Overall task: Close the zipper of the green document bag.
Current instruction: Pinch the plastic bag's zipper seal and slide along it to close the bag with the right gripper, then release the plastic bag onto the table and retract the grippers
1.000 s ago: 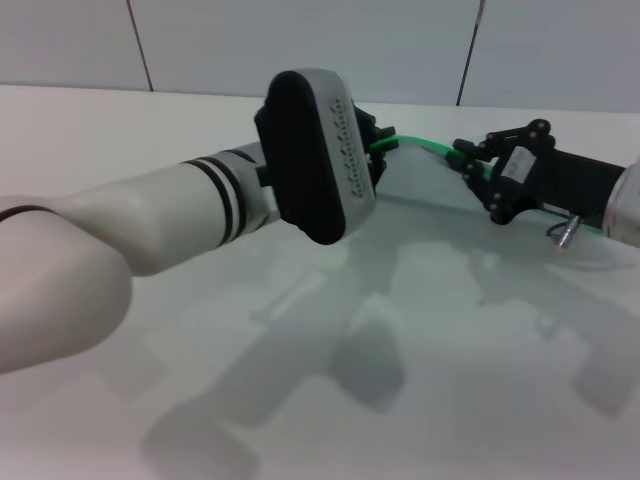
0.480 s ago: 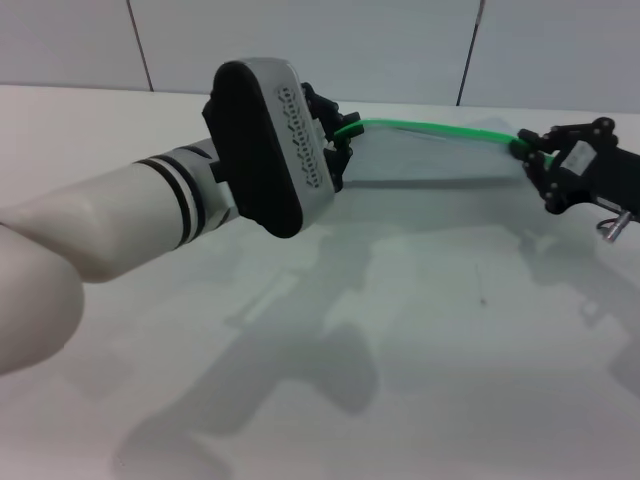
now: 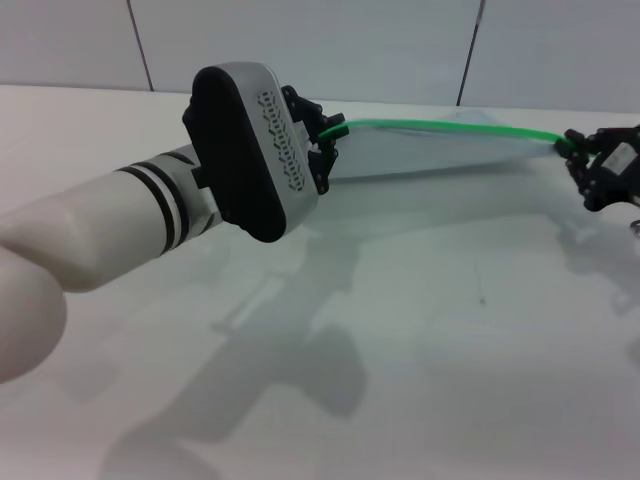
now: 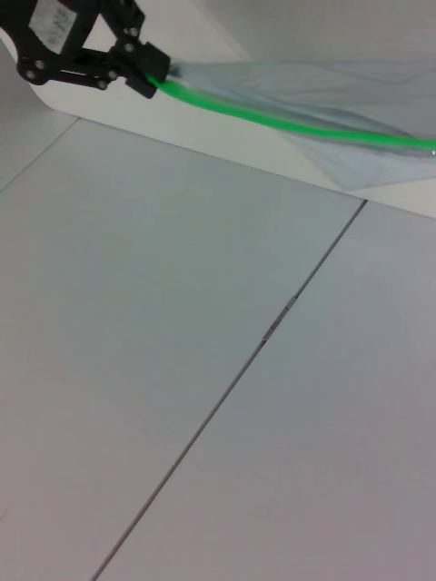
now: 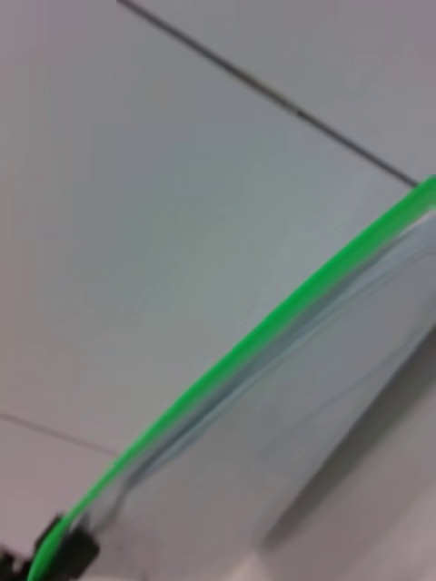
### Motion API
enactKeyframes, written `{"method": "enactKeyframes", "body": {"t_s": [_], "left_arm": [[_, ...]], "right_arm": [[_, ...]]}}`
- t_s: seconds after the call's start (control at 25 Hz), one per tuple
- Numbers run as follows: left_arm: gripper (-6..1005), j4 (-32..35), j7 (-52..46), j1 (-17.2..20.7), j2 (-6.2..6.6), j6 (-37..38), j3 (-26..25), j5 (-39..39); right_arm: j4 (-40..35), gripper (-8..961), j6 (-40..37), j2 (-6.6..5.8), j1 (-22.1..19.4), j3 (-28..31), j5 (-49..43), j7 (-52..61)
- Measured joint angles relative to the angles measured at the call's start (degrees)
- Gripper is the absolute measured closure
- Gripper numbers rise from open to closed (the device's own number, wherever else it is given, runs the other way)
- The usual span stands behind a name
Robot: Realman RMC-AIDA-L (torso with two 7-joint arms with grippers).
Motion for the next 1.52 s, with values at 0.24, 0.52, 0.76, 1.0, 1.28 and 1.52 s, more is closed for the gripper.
{"method": "enactKeyframes", "body": {"t_s": [0.24, 0.52, 0.76, 1.0, 1.28, 1.52], "left_arm": [[892, 0.23, 0.00, 0.54, 0.06, 0.00, -0.63, 0.03], [891, 0.53, 0.00, 1.16, 0.04, 0.00, -0.83, 0.03], [889, 0.78, 0.00, 1.36, 0.03, -0.01, -1.34, 0.03], [887, 0.63, -0.01, 1.38, -0.23, -0.03, -1.71, 0.01], [885, -1.28, 0.00, 0.73, -1.11, 0.04, -3.02, 0.03], [865, -2.20, -0.54, 0.31, -1.82, -0.62, -3.99, -0.44]], "right_arm": [[1.17, 826, 0.25, 0.00, -0.07, 3.79, -0.02, -1.88], [1.38, 818, 1.06, 0.00, -0.09, 4.64, -0.02, -2.44], [1.69, 811, 0.93, 0.07, -0.20, 6.08, -0.02, -4.28], [1.99, 805, -0.06, 0.15, -0.21, 5.78, 0.00, -5.04], [2.18, 797, -1.77, 0.53, -0.31, 5.72, 0.33, -3.86], [1.75, 573, -4.43, 0.94, -0.51, 6.48, 1.26, -0.30]]}}
